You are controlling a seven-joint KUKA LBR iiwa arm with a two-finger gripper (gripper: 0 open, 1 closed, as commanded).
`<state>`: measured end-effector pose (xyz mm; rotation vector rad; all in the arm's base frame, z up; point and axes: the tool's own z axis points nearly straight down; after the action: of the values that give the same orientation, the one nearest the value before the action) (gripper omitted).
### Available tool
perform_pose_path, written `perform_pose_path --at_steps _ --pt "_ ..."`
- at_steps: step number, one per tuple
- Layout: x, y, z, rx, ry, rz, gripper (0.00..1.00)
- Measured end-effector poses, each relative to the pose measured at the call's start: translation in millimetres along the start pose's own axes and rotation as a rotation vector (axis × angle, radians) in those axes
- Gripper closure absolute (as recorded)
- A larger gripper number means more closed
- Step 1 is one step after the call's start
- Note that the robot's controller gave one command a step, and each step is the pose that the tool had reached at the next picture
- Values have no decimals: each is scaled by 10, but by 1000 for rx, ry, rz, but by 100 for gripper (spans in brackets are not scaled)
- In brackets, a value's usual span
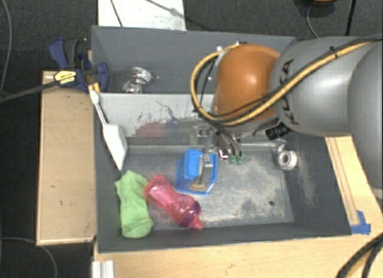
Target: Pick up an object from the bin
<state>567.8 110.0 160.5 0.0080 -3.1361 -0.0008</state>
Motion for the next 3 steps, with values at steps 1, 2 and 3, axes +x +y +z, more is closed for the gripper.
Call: perform_pose_path --at_steps 1,2,3 --pt "-19 -6 -47 -1 -8 3 0" --pt "-110 -90 631 -4 1 0 0" --pt "-114 -74 396 -3 -22 -3 0"
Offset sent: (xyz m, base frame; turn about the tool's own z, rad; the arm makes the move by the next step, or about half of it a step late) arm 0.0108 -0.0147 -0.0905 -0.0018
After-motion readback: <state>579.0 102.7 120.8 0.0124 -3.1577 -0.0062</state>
